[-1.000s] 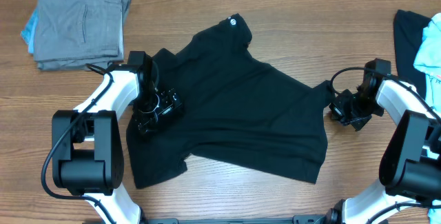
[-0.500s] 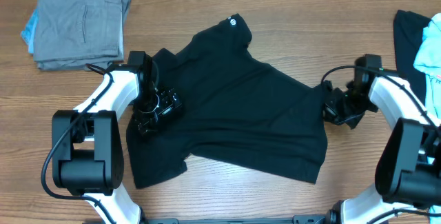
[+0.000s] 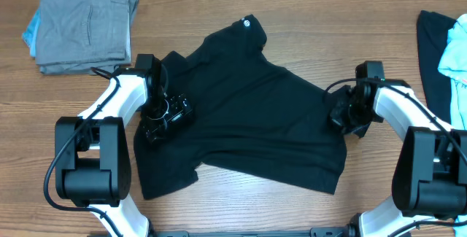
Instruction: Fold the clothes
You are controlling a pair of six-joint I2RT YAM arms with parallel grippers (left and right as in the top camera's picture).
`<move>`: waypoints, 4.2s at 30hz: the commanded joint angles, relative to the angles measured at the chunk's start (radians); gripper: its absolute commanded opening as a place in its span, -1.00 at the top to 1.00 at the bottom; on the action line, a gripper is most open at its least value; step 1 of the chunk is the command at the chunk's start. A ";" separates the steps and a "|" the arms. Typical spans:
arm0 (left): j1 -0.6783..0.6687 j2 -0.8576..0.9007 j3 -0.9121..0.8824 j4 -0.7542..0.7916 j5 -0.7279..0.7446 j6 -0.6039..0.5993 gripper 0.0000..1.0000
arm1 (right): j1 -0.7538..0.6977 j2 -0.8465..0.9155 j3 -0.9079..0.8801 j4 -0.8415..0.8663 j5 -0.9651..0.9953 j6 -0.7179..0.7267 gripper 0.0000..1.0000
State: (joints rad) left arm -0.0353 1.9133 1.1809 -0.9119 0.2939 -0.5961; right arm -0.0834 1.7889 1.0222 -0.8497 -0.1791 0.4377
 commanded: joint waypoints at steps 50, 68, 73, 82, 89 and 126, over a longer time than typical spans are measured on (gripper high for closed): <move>-0.192 -0.236 0.085 0.245 0.087 0.242 -0.83 | -0.377 -0.355 -0.039 -0.196 -0.079 0.012 0.87; -0.240 0.019 0.092 0.711 -0.051 0.128 0.92 | 0.158 -0.380 -0.055 -0.271 -0.206 -0.016 0.92; -0.208 0.084 0.094 0.774 -0.081 0.123 0.92 | 0.266 -0.380 -0.055 -0.282 -0.204 0.008 0.92; -0.135 0.177 0.094 0.767 -0.107 0.125 0.91 | 0.486 -0.378 -0.065 -0.278 -0.158 0.166 0.92; -0.127 0.234 0.094 0.759 -0.140 0.127 0.91 | 0.555 -0.378 -0.118 -0.201 -0.136 0.248 0.92; 0.052 0.230 0.585 0.192 -0.256 0.226 -1.00 | 0.554 -0.266 -0.124 -0.038 -0.011 0.247 0.78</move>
State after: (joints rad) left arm 0.0658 2.1414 1.6894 -0.6678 -0.0456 -0.3885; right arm 0.4664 1.4769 0.9020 -0.8974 -0.2497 0.6830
